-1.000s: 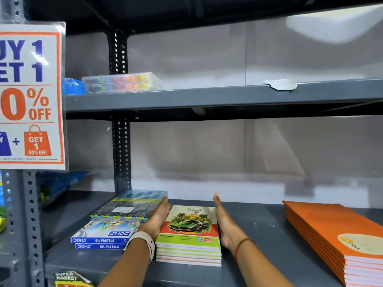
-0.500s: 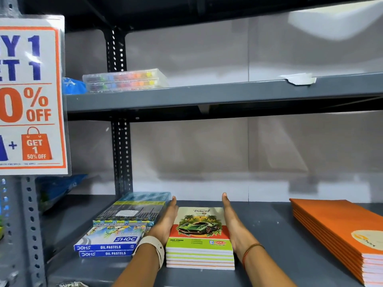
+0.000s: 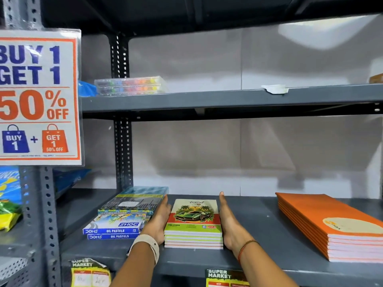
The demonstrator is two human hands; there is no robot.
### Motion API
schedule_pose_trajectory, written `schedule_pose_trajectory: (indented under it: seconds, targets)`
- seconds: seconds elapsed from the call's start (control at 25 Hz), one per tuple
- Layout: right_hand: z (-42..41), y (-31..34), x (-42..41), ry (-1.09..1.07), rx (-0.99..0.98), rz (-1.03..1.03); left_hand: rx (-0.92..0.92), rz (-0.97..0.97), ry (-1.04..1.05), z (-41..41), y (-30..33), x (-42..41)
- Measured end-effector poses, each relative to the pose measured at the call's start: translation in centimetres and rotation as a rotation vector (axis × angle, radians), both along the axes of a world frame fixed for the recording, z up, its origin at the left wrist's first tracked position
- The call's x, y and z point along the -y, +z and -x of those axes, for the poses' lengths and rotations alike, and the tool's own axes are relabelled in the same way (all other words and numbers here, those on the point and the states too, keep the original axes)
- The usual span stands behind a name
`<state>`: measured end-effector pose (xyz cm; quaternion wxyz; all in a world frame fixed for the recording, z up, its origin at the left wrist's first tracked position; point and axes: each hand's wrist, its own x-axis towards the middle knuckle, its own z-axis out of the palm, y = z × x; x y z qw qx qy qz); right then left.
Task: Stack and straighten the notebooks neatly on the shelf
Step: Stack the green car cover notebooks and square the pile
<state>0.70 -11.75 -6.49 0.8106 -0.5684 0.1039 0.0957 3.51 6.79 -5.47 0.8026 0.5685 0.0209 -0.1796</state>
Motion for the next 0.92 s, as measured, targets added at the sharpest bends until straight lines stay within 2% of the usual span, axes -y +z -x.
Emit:
schedule_pose_trajectory:
  seconds: [0.2, 0.36, 0.52, 0.6, 0.72, 0.84, 0.92]
  targets:
    - [1.6, 0.7, -0.7, -0.026, 0.006, 0.030, 0.029, -0.202, 0.137, 0.8, -0.1, 0.3]
    - [1.8, 1.2, -1.5, -0.121, 0.030, 0.091, 0.052, -0.187, 0.144, 0.2, -0.8, 0.3]
    - [2.7, 0.9, -0.4, 0.004, 0.082, 0.047, 0.039, -0.157, 0.098, 1.3, -0.3, 0.3]
    - [3.8, 0.7, 0.4, 0.086, 0.184, 0.224, 0.139, -0.208, 0.079, 1.8, -0.4, -0.2]
    - [5.7, -0.5, 1.6, 0.074, 0.385, 0.648, 0.321, -0.305, 0.003, 3.6, -0.6, -1.5]
    - [6.8, -1.6, 3.0, 0.076, 0.496, 0.853, 0.430, -0.671, -0.164, 6.0, -1.2, -2.6]
    - [7.1, -1.6, 3.5, 0.075, 0.476, 0.887, 0.481, -0.834, -0.161, 6.7, -2.0, -2.8]
